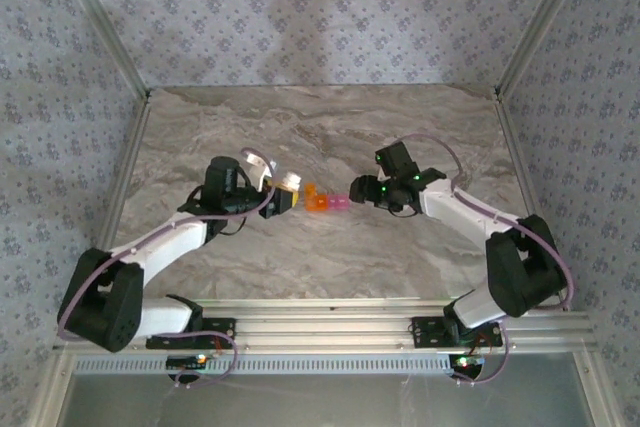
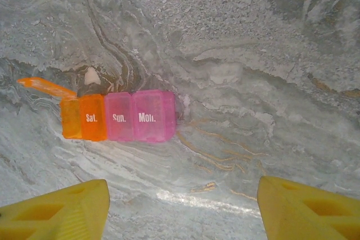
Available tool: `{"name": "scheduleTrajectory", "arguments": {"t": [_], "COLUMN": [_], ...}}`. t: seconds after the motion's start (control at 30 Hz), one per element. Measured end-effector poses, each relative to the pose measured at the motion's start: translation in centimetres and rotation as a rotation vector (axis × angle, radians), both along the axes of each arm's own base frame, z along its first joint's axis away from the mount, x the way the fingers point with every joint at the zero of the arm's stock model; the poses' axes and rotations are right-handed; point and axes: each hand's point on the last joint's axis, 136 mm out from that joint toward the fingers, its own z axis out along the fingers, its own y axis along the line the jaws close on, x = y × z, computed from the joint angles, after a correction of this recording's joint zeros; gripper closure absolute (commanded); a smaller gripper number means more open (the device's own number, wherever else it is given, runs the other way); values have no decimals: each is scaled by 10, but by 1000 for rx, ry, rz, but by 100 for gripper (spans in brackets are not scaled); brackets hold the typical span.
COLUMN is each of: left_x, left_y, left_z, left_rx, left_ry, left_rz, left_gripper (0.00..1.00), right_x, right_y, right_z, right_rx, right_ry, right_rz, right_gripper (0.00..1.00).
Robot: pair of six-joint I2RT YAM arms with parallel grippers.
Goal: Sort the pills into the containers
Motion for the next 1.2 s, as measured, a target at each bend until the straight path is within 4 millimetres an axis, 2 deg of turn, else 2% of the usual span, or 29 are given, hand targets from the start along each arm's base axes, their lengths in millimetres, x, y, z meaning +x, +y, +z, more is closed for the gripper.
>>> {"name": "scheduleTrajectory", "arguments": {"t": [0.13,0.33,0.6,0.9,1.2], "left_x": [-1,-6,-9,-11,-8], "left_y": [-4,-10,-19,-19,-24], "left_z": [-14,-25,-36,-51,-52], "left_rx": [11,22,39,75,106], "left_ry": [38,73,124,180,204], "left_rz": [-18,-44,-78,-90,-129], "left_gripper": [100,100,100,100,100], "right_x": [5,12,36,37,41], "right_y": [2,9,26,30,32], "right_z": [-10,-29,-21,-36,-41], "right_rx": [-5,-19,3,-8,-15], "right_ry": [9,58,36,73,82], "right_rz": [0,10,39,59,67], "right_gripper": [29,29,30,30,30]}}
